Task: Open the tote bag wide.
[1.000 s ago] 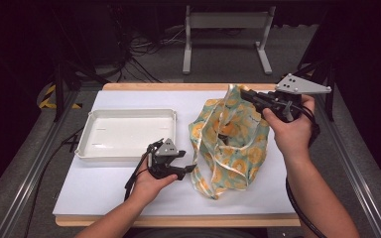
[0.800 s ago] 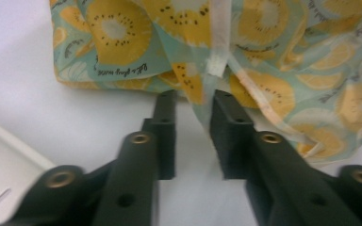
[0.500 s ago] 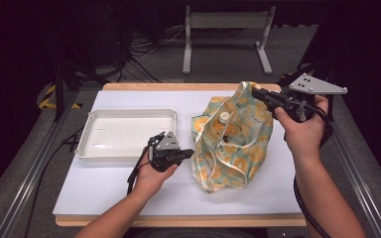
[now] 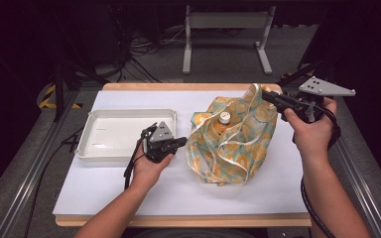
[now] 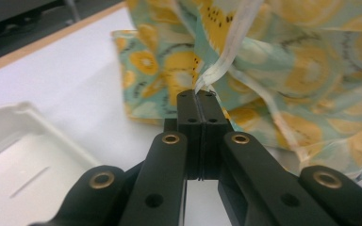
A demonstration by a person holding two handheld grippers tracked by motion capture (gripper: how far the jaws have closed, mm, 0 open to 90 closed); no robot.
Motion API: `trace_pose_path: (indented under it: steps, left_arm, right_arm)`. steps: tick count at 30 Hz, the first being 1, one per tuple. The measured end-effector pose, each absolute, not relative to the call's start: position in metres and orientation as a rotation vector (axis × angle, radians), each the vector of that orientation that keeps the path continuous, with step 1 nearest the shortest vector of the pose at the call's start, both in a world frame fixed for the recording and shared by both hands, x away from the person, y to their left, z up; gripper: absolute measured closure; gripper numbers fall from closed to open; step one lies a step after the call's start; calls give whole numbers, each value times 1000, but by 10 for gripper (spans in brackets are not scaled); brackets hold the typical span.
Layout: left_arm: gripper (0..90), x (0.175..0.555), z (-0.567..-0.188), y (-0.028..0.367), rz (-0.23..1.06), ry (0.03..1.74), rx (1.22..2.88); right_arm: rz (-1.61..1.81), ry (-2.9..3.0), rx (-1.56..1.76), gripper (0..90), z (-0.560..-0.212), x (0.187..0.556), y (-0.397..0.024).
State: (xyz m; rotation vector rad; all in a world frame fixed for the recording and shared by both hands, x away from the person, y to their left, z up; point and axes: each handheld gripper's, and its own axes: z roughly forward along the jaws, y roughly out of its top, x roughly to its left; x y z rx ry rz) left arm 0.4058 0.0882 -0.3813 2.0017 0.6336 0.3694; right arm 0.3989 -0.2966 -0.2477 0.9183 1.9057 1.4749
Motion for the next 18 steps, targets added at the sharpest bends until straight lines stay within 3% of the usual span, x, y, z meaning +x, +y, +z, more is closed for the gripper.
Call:
trace_pose_path:
  steps: [18]
  left_arm:
    - [899,427,-387,111,413,782,1931]
  right_arm:
    - [1456,1965,1007,900,-287,435,-313]
